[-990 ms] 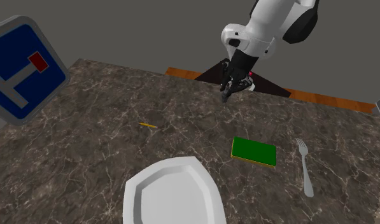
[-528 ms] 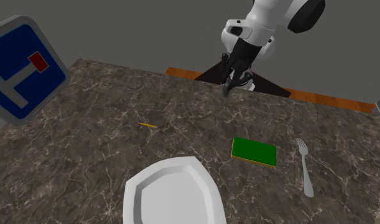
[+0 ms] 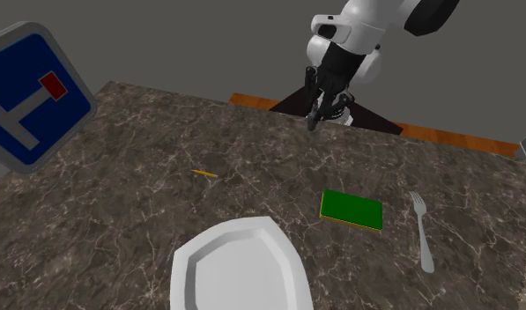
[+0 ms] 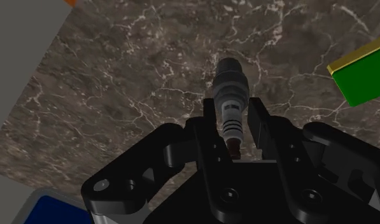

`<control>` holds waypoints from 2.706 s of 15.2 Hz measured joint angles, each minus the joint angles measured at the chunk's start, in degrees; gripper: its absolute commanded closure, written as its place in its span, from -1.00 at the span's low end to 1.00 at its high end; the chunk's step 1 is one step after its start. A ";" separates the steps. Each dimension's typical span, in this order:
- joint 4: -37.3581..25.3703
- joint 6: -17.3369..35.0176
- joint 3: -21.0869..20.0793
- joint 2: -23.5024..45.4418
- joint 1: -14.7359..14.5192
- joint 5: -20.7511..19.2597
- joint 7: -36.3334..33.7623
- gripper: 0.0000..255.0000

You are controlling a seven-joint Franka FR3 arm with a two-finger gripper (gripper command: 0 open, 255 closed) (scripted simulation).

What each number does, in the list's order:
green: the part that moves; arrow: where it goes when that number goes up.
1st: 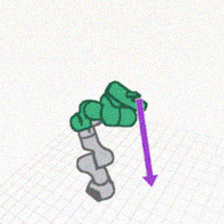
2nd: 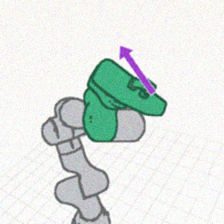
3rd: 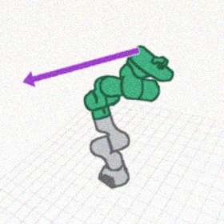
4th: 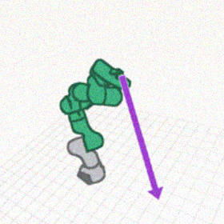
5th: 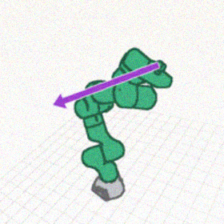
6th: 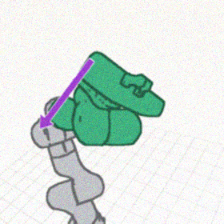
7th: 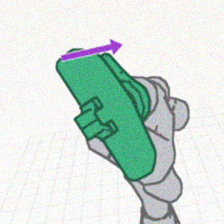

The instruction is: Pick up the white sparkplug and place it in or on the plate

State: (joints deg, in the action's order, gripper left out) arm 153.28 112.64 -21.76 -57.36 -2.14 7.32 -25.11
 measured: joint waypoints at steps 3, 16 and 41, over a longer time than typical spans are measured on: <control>-4.21 3.76 -1.95 7.68 2.49 -0.51 -0.85 1.00; -30.12 10.09 -13.06 40.75 14.67 -11.38 -9.26 1.00; -67.33 3.20 -15.76 82.74 8.11 -39.84 -24.52 1.00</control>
State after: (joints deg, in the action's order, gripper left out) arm 85.95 115.84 -37.52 25.38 5.97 -32.53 -49.63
